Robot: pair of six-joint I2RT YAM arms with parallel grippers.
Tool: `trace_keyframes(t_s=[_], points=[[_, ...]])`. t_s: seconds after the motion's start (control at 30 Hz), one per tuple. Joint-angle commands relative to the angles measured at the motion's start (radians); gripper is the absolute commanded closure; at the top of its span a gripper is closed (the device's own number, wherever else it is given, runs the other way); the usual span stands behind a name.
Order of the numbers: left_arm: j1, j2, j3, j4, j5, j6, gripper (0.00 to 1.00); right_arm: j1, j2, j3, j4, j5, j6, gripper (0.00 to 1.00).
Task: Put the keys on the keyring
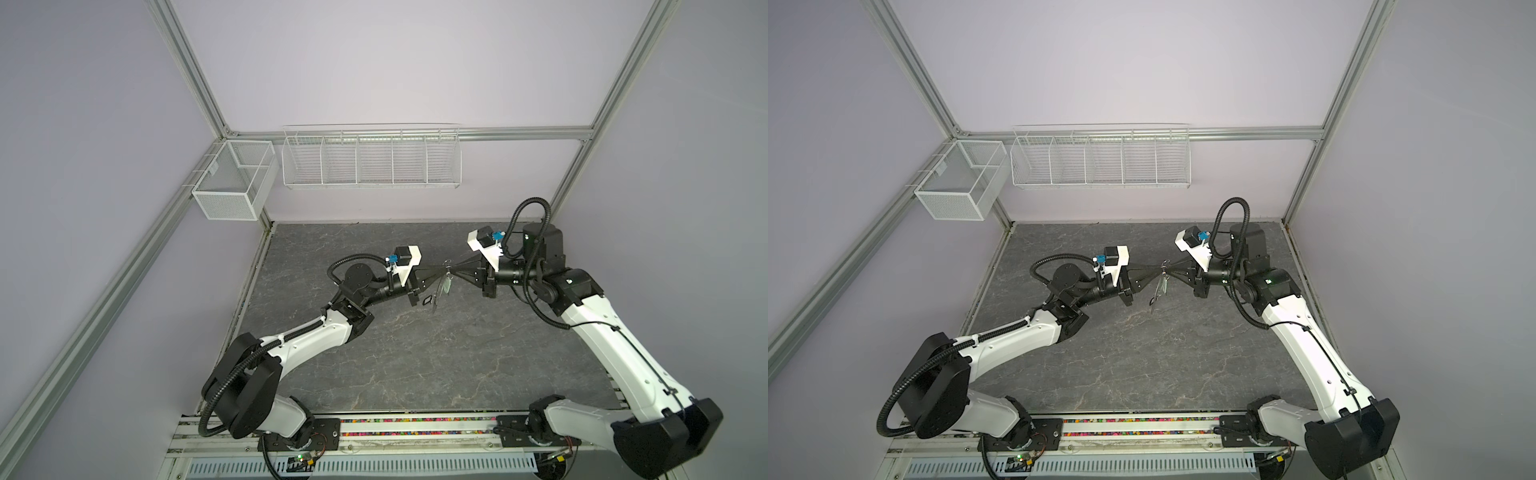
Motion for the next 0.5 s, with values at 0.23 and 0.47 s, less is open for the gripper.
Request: trace_keyframes(t_s=[0.23, 0.47], points=[[0.003, -0.066, 0.078, -0.256, -0.056, 0.192, 0.65, 0.0, -0.002, 0.061, -0.204, 0.047, -0.103, 0.93], [-0.008, -0.114, 0.242, -0.797, -0.1, 0.545, 0.66, 0.013, 0.034, 0.122, -0.344, 0.105, -0.162, 0.94]])
